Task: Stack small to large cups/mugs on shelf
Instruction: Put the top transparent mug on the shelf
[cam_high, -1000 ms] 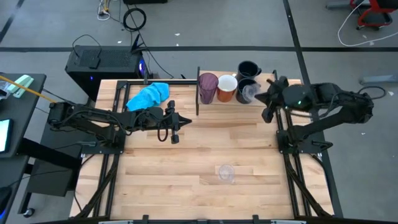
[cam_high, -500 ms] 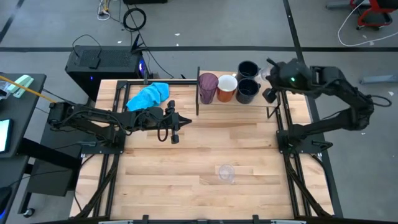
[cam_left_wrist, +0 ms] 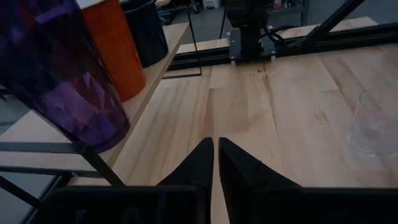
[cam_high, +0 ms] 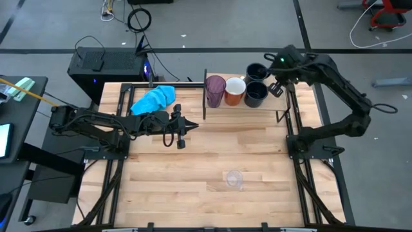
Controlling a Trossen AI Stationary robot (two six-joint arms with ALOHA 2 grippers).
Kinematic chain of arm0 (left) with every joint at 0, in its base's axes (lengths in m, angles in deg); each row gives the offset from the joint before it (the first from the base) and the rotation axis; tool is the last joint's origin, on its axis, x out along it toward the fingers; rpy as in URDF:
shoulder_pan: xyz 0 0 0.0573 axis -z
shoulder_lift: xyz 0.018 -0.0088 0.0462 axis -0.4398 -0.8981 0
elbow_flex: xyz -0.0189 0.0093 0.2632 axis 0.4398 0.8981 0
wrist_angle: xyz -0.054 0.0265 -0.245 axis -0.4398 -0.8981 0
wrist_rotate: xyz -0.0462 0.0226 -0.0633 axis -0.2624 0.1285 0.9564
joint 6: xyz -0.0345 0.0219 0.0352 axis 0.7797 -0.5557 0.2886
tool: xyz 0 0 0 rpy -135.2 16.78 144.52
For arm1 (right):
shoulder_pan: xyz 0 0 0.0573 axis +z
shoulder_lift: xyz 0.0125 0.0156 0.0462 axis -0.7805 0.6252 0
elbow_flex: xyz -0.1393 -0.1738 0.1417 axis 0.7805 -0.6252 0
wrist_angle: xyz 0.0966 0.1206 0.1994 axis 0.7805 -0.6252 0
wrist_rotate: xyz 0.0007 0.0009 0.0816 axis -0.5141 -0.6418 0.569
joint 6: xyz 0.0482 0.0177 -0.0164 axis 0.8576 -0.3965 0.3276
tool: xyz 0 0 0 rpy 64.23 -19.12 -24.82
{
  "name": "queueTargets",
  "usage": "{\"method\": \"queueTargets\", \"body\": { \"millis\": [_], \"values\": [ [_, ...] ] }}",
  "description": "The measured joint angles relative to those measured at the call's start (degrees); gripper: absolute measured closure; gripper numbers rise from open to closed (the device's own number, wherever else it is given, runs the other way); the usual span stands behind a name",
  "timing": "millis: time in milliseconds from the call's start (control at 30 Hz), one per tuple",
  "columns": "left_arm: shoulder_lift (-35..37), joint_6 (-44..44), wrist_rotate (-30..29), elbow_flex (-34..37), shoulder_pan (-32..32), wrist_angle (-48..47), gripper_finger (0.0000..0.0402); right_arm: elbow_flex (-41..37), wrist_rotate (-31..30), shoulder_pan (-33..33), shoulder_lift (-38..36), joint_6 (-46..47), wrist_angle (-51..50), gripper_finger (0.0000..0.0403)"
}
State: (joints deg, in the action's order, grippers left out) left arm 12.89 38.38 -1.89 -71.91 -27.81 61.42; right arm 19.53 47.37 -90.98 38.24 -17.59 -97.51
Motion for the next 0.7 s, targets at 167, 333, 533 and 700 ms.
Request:
{"method": "queueTargets", "body": {
  "millis": [167,333,533,700],
  "values": [
    [0.0,-1.2,0.0,0.0,0.0,0.0,0.0374,0.0,6.5,-6.4,2.7,-3.7,0.0,0.0394],
    [0.0,-1.2,0.0,0.0,0.0,0.0,0.0378,0.0,12.5,-11.6,3.7,-5.9,0.0,0.0394],
    [0.0,-1.1,0.0,0.0,0.0,0.0,0.0370,-3.2,17.1,-14.8,3.7,-7.7,1.9,0.0394],
    [0.0,-0.8,0.0,0.0,0.0,-0.2,0.0368,-6.7,18.4,-15.0,3.5,-9.2,5.4,0.0394]
  ]
}}
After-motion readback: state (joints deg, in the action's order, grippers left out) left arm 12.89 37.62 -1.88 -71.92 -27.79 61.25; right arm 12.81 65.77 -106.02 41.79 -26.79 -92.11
